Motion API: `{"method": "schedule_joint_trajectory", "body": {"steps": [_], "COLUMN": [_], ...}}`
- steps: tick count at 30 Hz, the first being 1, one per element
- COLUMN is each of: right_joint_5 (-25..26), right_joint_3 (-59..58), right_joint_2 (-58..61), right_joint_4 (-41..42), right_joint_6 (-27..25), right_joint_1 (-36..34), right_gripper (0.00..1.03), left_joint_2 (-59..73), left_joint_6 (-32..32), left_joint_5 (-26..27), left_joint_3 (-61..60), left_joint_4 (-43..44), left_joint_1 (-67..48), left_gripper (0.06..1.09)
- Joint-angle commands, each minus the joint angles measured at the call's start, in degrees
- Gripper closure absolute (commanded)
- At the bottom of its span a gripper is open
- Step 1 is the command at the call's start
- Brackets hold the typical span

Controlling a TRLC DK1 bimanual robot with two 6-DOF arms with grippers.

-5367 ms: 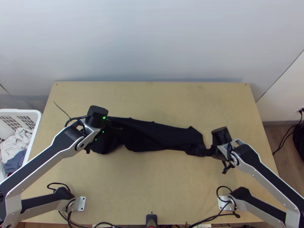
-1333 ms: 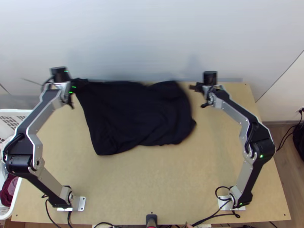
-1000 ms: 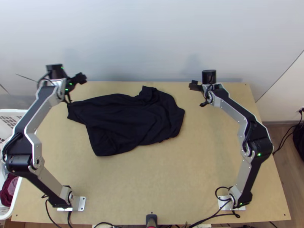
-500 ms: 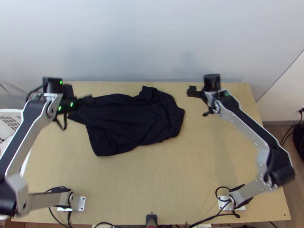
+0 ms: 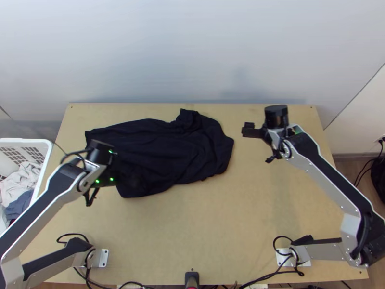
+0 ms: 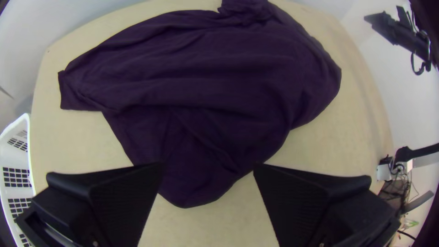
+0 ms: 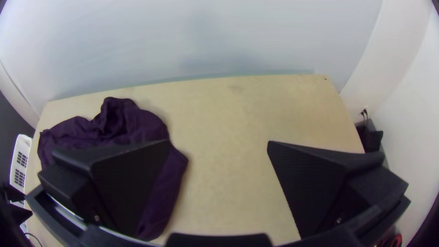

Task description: Fold the t-shirt

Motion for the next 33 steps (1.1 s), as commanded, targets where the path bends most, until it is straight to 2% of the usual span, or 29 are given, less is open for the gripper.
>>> {"method": "schedule_joint_trajectory", "body": {"steps": [1,6,21,24,27,28,30,31,33], "right_joint_5": [-0.5,-0.8,-0.8,-0.9,-0.9,-0.9,-0.9,-0.9,-1.9], "right_joint_3": [-2.4,-4.8,-7.3,-7.3,-7.5,-7.7,-8.1,-8.4,-8.9], "right_joint_2": [-3.2,-4.8,-4.6,-4.6,-4.6,-4.6,-4.6,-4.6,-4.7], "right_joint_4": [-2.6,-3.2,-2.8,-2.8,-2.8,-2.9,-2.9,-2.9,-3.1], "right_joint_6": [0.1,0.1,0.5,0.5,0.5,0.5,0.6,0.5,0.5], "right_joint_1": [0.4,0.5,1.3,1.4,1.5,1.6,2.0,2.2,2.5], "right_gripper": [0.04,0.04,0.04,0.04,0.04,0.04,0.04,0.04,0.04], "left_joint_2": [2.9,5.6,12.8,13.5,14.0,14.1,14.2,14.5,14.7], "left_joint_6": [-0.3,-0.7,-6.0,-6.9,-7.0,-6.9,-6.6,-6.3,-5.8], "left_joint_5": [-5.2,-5.6,-5.6,-5.6,-5.6,-5.7,-5.7,-5.7,-5.9], "left_joint_3": [-6.3,-7.7,-7.0,-7.4,-8.2,-8.7,-9.4,-9.6,-10.0], "left_joint_4": [6.7,10.2,12.0,13.4,15.5,16.5,18.2,18.7,19.0], "left_joint_1": [-6.3,-6.1,-11.7,-12.1,-12.1,-12.1,-11.6,-11.4,-10.8], "left_gripper": [0.16,0.16,0.18,0.27,0.44,0.52,0.77,0.87,0.99]}}
